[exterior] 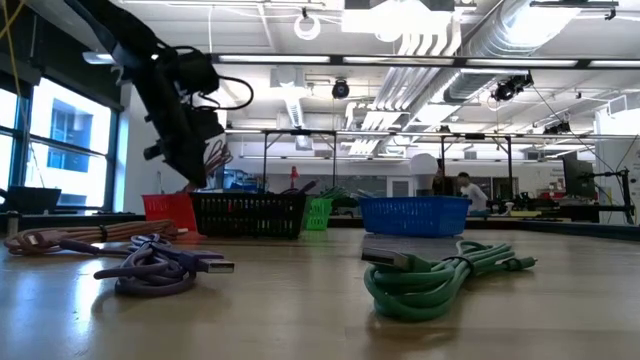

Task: Pick & Place USB Port
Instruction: Put the pink usb cable into the red bin

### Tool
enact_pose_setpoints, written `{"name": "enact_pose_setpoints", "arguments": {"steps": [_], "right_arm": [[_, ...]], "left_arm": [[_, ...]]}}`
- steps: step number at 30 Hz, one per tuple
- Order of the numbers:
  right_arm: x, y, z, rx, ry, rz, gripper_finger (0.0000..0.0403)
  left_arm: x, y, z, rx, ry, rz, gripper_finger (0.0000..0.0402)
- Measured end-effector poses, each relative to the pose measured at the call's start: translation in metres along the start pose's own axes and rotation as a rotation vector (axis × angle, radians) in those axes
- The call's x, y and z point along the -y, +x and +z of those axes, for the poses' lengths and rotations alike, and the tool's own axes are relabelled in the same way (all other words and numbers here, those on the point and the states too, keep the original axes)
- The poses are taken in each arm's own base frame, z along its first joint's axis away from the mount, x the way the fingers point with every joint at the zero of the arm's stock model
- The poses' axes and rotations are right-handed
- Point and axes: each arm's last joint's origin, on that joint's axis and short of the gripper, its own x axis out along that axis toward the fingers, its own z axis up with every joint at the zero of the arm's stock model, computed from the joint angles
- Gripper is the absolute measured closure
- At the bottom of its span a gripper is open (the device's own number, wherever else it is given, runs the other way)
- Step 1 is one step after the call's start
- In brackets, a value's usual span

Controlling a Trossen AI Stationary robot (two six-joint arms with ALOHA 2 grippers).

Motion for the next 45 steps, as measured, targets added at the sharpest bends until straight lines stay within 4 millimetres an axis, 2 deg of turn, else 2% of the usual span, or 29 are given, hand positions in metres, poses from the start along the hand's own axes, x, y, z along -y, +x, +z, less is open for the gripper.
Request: {"name": "enact_pose_setpoints", "arguments": {"steps": [8, 19, 24, 30, 33, 36, 42, 45], "right_arm": [[-0.001, 0.0, 0.0, 0.003, 0.018, 0.024, 0.0233], [-0.001, 0.0, 0.0, 0.002, 0.018, 0.024, 0.0242], [-0.001, 0.0, 0.0, 0.001, 0.017, 0.025, 0.0241], [-0.001, 0.0, -0.001, -0.01, 0.006, 0.027, 0.0249], [-0.002, 0.0, -0.002, -0.019, -0.003, 0.055, 0.0248], [-0.003, 0.0, -0.003, -0.019, -0.032, 0.102, 0.0246], [-0.005, -0.001, -0.006, -0.048, -0.077, 0.18, 0.0248], [-0.006, -0.001, -0.009, -0.075, -0.087, 0.217, 0.0248]], "left_arm": [[-0.002, 0.008, -0.006, -0.074, 0.006, 0.067, 0.0381], [-0.002, 0.011, -0.008, -0.103, 0.007, 0.078, 0.024], [0.002, 0.003, -0.001, -0.157, -0.019, -0.004, 0.0199], [0.009, -0.017, 0.002, -0.357, -0.061, -0.243, 0.0184], [0.018, -0.026, -0.004, -0.479, -0.08, -0.372, 0.0184], [0.03, -0.037, -0.015, -0.595, -0.099, -0.429, 0.0184], [0.07, -0.058, -0.036, -0.712, -0.101, -0.42, 0.0183], [0.096, -0.066, -0.05, -0.718, -0.096, -0.358, 0.0183]]}}
